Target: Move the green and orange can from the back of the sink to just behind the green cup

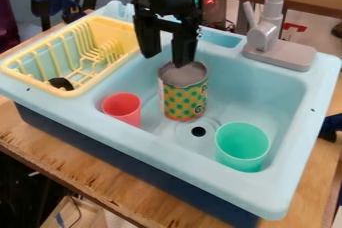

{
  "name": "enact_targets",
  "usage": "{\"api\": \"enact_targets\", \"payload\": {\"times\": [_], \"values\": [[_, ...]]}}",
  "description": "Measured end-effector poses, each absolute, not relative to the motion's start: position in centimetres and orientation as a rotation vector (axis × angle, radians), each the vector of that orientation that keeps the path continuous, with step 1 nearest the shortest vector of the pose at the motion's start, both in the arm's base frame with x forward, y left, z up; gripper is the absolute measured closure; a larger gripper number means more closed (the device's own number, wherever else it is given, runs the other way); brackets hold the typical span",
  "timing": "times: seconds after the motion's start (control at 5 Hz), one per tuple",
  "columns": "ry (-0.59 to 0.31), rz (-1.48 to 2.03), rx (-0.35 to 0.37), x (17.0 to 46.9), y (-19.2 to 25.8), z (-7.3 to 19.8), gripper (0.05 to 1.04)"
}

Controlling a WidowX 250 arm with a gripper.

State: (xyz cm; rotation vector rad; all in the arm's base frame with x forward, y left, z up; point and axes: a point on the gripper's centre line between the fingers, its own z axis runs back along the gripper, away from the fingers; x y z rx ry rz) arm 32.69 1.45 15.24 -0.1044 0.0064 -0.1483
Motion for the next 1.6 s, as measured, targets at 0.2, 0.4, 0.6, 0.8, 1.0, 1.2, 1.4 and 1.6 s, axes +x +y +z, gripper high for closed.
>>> {"api": "enact_targets", "payload": {"times": [0.2,0.4,0.6,0.8,1.0,1.2,1.4,1.6], "values": [[0.013,-0.129,-0.107,33.3,2.1,15.1,0.083],[0.018,-0.129,-0.129,33.6,1.8,14.8,0.083],[-0.006,-0.144,-0.164,33.9,1.2,14.8,0.083],[-0.001,-0.158,-0.178,33.8,1.0,14.6,0.083],[0.014,-0.14,-0.151,33.6,1.5,14.4,0.083],[0.041,-0.135,-0.128,33.4,1.9,13.9,0.083],[0.053,-0.138,-0.129,33.3,1.9,13.7,0.083],[0.047,-0.148,-0.145,33.5,1.7,13.6,0.083]]}}
